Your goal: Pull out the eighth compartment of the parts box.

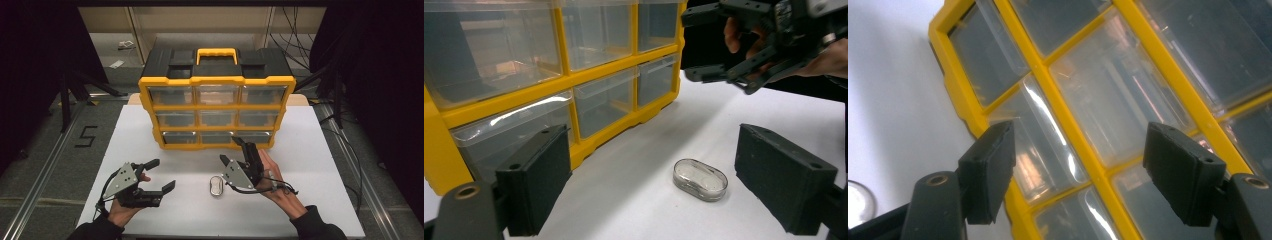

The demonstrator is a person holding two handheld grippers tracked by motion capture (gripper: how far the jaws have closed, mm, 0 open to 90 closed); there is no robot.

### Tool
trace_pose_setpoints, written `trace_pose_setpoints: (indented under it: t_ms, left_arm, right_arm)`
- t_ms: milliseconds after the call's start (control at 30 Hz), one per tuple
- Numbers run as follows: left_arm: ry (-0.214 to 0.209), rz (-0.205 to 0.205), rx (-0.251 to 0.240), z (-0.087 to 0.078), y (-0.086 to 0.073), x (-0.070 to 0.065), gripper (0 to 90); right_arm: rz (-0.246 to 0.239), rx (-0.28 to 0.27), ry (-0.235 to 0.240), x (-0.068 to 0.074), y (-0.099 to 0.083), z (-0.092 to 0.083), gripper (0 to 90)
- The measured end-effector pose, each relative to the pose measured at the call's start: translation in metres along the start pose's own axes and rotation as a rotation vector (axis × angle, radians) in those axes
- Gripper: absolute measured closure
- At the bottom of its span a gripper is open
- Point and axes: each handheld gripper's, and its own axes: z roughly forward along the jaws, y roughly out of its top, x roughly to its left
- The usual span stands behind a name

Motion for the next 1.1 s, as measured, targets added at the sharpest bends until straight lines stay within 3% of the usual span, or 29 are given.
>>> trace_pose_setpoints:
  t_ms: [167, 300, 367, 600, 733, 767, 800, 833, 1100]
  left_arm:
    - [0.002, 0.002, -0.001, 0.000, 0.000, 0.000, 14.6]
    - [0.002, 0.000, 0.000, 0.000, 0.000, 0.000, 14.6]
    - [0.001, 0.000, -0.003, 0.000, 0.000, 0.000, 14.6]
    - [0.001, 0.003, -0.005, 0.000, 0.000, 0.000, 14.6]
    - [0.000, -0.001, -0.006, 0.000, 0.000, 0.000, 14.7]
    - [-0.001, -0.001, -0.007, 0.000, 0.000, 0.000, 14.7]
    - [-0.001, 0.000, -0.008, 0.000, 0.000, 0.000, 14.7]
    - [-0.002, 0.002, -0.009, 0.000, 0.000, 0.000, 14.7]
    - [0.001, 0.002, -0.007, 0.000, 0.000, 0.000, 14.8]
  right_arm:
    - [-0.056, 0.008, -0.009, 0.004, 0.001, 0.011, 31.7]
    - [-0.136, 0.015, -0.031, 0.007, 0.000, 0.025, 33.6]
    - [-0.136, 0.020, -0.033, 0.008, 0.000, 0.028, 34.3]
    - [-0.238, 0.036, -0.053, 0.017, -0.005, 0.045, 37.1]
    - [-0.261, 0.059, -0.072, 0.020, -0.007, 0.053, 39.2]
    - [-0.286, 0.061, -0.071, 0.020, -0.008, 0.055, 39.6]
    - [-0.277, 0.064, -0.080, 0.021, -0.009, 0.057, 40.1]
    - [-0.312, 0.076, -0.089, 0.022, -0.010, 0.060, 41.0]
    - [-0.368, 0.084, -0.115, 0.025, -0.013, 0.071, 43.8]
